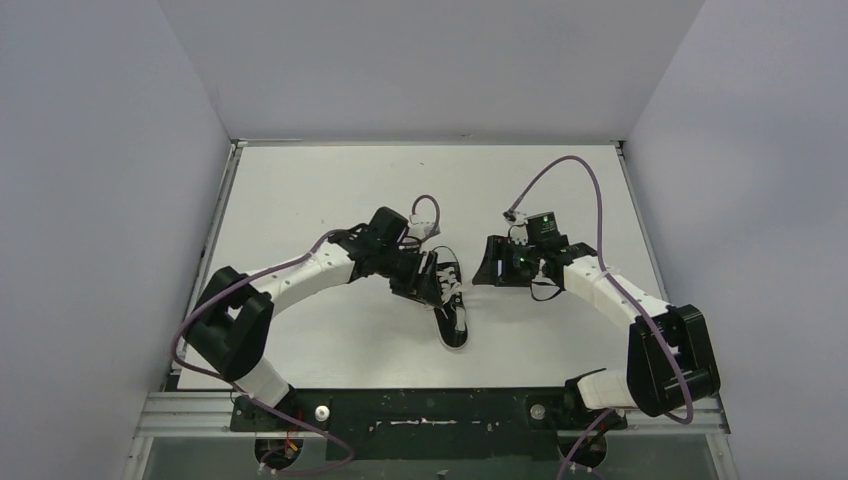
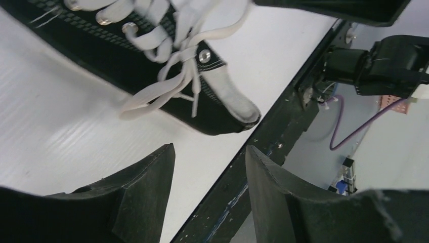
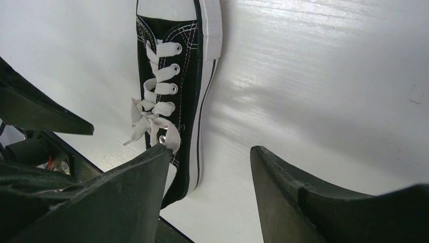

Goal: Tie the shoes

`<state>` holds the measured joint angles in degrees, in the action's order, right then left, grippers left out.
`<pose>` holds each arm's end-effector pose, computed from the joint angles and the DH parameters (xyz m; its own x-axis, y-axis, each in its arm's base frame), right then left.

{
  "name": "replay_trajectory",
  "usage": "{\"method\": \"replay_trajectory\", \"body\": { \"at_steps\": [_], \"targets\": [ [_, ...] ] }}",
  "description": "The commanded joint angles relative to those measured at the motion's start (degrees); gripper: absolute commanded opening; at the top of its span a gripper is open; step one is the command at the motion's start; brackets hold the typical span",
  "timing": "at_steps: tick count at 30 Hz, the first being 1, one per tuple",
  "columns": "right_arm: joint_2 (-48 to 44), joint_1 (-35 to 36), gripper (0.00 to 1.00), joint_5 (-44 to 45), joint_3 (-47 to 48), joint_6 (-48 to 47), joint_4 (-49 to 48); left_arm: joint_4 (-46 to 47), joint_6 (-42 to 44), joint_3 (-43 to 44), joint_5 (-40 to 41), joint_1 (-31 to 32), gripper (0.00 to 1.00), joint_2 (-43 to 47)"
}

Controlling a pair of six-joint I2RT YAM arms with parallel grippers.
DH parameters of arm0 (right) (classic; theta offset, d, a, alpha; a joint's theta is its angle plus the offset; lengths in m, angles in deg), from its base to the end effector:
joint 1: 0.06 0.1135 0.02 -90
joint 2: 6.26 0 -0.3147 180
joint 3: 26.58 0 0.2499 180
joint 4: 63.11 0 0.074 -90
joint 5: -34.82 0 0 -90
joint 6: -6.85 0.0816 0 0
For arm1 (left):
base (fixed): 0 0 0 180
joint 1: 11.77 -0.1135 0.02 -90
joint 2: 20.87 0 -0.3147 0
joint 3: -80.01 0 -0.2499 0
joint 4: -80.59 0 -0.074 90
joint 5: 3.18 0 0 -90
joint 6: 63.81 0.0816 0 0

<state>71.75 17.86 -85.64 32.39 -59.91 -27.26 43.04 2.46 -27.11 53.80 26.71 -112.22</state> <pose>0.2479 0.1236 0.2217 -0.9293 0.0569 -0.3648 -0.1915 0.7705 0.6080 0.2417 -0.2489 0.2308 -0.9002 0.2845 -0.3298 0.4347 0.6350 -0.6386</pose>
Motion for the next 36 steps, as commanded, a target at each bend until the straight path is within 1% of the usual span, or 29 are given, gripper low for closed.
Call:
{"method": "replay_trajectory", "body": {
  "at_steps": [1,3,8,11,20,26,27,30,33,36],
  "targets": [
    [-2.06,-0.49,0.61,-0.12,0.57,2.04,-2.08,7.69,-5.23,4.85,-4.63,2.86,0.49,-4.34],
    [-2.36,-0.41,0.61,-0.02,0.54,2.18,-2.18,8.19,-5.37,5.80,-4.30,4.13,0.46,-6.20],
    [-3.23,-0.45,0.61,0.59,0.56,2.06,-1.97,6.36,-3.77,7.97,-2.97,4.67,0.44,-9.79],
    [-4.01,-0.45,0.61,0.93,-0.05,2.15,-2.00,2.83,-0.96,9.20,-0.28,4.70,0.46,-10.17],
    [-4.47,-1.68,0.64,0.96,-0.11,2.30,-1.85,-0.35,1.56,9.55,2.98,4.72,0.47,-9.46],
    [-3.79,-3.39,0.65,-1.22,0.74,2.96,-2.56,-0.42,1.91,10.25,2.00,4.79,0.47,-10.16],
    [-3.68,-3.40,0.65,-1.28,0.86,2.73,-2.46,-0.36,1.93,10.34,1.52,4.84,0.47,-10.40],
    [-3.58,-3.36,0.65,-1.43,0.67,2.60,-2.52,0.18,1.73,10.79,0.47,4.85,0.37,-11.22],
    [-3.43,-3.40,0.65,-1.59,0.46,2.72,-2.62,0.18,1.54,11.33,-0.04,5.05,0.30,-11.72],
    [-3.41,-3.38,0.65,-1.65,0.49,2.62,-2.62,0.02,1.62,11.46,-0.29,5.28,0.27,-11.86]
  ]
}}
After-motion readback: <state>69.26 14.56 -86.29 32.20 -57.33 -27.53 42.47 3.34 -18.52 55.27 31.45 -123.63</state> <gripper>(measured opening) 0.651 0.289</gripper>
